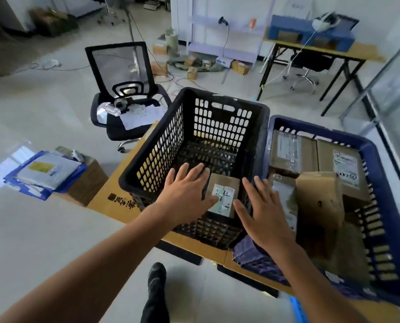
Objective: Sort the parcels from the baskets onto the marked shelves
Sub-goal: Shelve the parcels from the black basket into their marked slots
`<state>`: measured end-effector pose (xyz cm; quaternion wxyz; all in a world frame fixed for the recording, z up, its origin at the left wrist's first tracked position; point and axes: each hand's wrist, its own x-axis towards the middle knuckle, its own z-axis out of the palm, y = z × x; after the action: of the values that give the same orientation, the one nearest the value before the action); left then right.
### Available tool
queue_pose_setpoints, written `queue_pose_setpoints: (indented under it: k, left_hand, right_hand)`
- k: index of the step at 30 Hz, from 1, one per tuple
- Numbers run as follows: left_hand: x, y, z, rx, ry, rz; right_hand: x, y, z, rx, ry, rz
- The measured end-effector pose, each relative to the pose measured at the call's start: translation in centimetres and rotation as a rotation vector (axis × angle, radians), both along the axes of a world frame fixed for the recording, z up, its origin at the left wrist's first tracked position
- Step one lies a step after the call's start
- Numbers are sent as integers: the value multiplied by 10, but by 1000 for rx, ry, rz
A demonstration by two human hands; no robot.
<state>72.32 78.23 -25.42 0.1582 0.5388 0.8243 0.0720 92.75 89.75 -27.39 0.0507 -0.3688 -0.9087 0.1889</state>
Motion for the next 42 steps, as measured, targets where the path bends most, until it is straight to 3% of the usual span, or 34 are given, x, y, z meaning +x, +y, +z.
queue_pose_setpoints:
  k: [10, 15, 18, 21, 30, 36, 42]
  left_hand:
    - [-56, 120, -95, -349, -220, -116]
    - [-56, 135, -136, -424, -663, 237]
    - [-44, 126, -152, -345, -983, 370]
    - [-33, 117, -155, -254, -1169, 487]
    - [-46, 118, -126, -235, -1028, 435]
    - [-65, 111, -69, 28, -932, 329]
    - [-92, 93, -12, 412, -1279, 488]
  right_hand:
    - [-56, 39, -4, 0, -98, -258]
    - [-65, 33, -11, -58, -86, -329]
    - [-66, 34, -11, -50, -95, -345]
    - [-66, 33, -10, -52, -69, -342]
    - [-63, 34, -12, -63, 23, -300]
    - [-62, 33, -5, -50, 58, -279]
    - [-68, 22, 15, -250, 291, -357]
